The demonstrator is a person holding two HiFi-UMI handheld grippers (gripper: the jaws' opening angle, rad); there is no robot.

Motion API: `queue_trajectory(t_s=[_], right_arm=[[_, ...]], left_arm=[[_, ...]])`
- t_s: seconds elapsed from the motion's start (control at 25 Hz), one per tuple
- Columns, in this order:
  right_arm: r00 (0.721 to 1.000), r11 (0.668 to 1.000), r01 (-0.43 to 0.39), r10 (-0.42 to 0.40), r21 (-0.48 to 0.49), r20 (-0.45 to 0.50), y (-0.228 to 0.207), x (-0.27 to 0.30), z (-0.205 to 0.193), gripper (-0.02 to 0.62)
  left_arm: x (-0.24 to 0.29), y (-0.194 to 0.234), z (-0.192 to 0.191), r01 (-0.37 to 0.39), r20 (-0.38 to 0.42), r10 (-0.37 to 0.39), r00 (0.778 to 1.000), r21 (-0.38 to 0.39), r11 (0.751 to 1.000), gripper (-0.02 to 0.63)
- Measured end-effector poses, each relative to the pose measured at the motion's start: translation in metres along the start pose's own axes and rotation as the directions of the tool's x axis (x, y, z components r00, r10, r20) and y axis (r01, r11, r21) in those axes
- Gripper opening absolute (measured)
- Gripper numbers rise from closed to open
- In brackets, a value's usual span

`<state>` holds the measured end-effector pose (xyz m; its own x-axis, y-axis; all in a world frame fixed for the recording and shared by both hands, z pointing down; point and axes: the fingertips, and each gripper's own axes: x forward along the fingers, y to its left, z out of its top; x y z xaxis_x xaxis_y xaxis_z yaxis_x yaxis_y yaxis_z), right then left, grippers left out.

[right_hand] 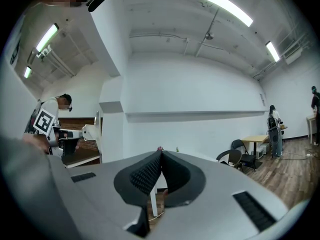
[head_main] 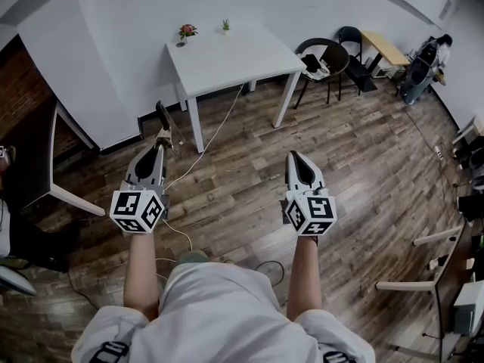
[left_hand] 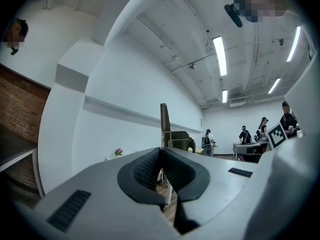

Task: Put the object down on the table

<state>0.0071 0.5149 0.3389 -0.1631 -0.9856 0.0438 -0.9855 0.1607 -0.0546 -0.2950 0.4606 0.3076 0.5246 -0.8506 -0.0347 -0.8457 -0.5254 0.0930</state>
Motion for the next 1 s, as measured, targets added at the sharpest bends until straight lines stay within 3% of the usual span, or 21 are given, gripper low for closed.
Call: queue_trajectory(t_s=[0.44,1.0], right_arm=[[1.000,1.000,-0.010,0.010,0.004,-0.016,-0.023,0.037,-0.014,0.008],[0.999,1.000,0.016,-0.016,0.005,-0.038,-0.047,0.163,-0.012,0.008]], left_arm=[[0.043,0.006,-0.015,0.004,-0.016,-0.004,1.000,0.001,1.000,0.021],[0.162,0.081,-0.019,0.018,-0.030,-0.018,0.999,-0.007,1.000,0.021]])
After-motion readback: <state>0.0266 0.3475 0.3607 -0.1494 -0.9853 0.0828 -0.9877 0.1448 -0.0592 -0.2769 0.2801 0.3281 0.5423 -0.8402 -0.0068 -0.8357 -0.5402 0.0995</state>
